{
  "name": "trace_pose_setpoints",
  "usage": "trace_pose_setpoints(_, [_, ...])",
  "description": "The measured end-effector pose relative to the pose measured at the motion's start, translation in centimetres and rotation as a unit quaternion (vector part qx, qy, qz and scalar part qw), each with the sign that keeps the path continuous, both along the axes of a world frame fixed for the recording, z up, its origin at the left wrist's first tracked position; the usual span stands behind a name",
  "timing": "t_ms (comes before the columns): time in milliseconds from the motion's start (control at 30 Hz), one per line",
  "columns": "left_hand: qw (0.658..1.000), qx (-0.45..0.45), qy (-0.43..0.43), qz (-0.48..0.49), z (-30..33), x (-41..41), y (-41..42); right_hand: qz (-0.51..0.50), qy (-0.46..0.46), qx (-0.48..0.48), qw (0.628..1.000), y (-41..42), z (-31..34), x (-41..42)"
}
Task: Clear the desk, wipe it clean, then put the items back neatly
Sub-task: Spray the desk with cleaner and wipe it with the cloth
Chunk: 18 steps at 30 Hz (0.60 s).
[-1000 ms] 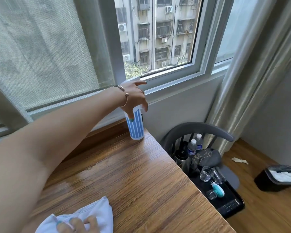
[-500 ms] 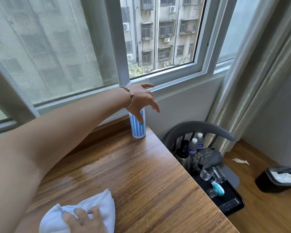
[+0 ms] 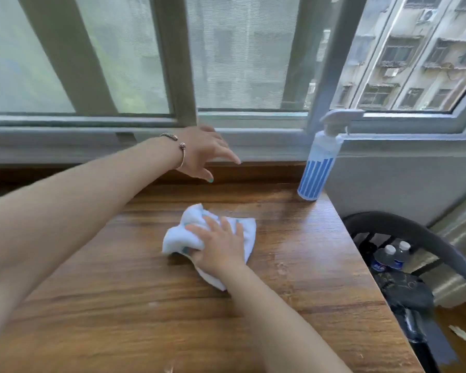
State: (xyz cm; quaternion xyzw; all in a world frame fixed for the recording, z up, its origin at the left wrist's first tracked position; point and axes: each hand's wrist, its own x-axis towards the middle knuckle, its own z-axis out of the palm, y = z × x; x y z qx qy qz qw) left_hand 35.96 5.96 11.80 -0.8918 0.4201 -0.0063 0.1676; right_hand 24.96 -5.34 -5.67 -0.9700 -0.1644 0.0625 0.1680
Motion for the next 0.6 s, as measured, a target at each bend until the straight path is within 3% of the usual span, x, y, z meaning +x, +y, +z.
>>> trace_pose_setpoints(133, [0.992,0.024,0.034,0.118,-4.4,-7.4,8.5,-0.007,-0.032,-0.036,0.999,0.5,-0.1,-0.3])
trace_pose_setpoints(267, [0.952,0.041,0.078,0.292,-10.5,-14.3,15.3,-0.006,-0.065,-0.056,0.996,0.6,-0.4,-4.4])
trace_pose_setpoints(400, [0.916,-0.054,0.081,0.388,-16.1,-20.0,19.0,-0.018,-0.058,-0.061,0.996,1.9,-0.1,-11.1])
trace_pose_setpoints(600, [0.876,-0.194,0.064,0.437,-19.2,-22.8,19.2,0.003,-0.042,-0.093,0.995,2.8,0.3,-21.7])
